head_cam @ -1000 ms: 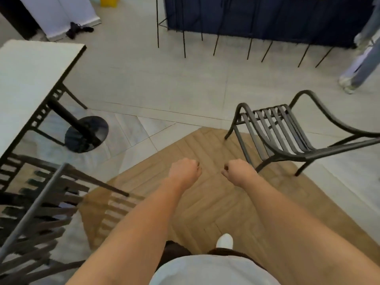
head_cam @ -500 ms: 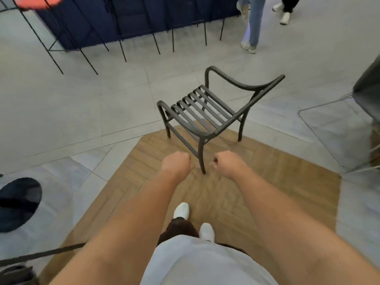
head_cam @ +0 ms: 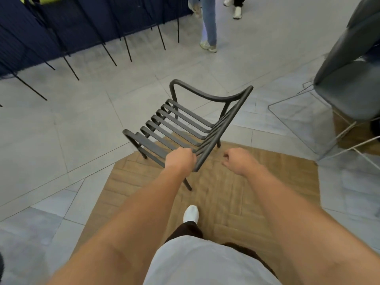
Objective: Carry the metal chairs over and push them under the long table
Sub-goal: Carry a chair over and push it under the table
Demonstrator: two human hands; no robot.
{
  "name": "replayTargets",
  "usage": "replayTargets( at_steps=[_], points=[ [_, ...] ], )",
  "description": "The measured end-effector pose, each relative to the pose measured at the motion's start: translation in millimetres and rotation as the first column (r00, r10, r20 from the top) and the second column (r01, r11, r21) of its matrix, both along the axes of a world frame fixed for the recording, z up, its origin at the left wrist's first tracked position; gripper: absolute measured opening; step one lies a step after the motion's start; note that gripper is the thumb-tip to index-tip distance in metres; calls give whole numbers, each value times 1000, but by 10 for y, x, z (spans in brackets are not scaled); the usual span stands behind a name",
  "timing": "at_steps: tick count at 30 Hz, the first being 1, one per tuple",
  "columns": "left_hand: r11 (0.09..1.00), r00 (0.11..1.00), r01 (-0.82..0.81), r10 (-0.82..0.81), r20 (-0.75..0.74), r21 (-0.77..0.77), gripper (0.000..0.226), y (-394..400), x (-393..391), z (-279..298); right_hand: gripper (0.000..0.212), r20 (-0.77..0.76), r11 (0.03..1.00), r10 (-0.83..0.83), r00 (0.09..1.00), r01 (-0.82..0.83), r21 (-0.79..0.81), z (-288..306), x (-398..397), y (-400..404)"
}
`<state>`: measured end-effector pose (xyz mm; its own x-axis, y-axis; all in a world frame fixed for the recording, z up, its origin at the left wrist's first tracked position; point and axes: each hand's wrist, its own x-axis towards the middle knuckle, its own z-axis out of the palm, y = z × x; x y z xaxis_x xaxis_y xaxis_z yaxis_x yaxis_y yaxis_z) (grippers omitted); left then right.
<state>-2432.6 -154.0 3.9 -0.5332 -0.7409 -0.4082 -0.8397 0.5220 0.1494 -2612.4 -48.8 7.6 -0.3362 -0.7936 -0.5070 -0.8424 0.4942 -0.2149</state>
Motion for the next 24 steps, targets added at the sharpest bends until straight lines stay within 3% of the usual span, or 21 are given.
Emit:
replayTargets(
  at_steps=[7, 13, 20, 24],
  points=[
    [998, 1000, 6, -6, 1, 59, 35, -457, -363, -138, 46, -23, 997, 49, 999, -51, -55, 16, -363, -522],
    [987, 998, -56, 59, -16, 152, 36, -684, -697, -319, 48, -61, 979, 201, 978, -203, -33, -45, -846, -929],
    [919, 965, -245, 262, -16, 308, 35, -716, -1173, -493, 55, -37, 897, 442, 896, -441, 27, -175, -1589, -1365],
    [863, 920, -353, 390, -32, 361, 46, -554, -1418, -519, 57, -20, 833, 553, 833, -552, 42, -211, -1978, -1548]
  ],
)
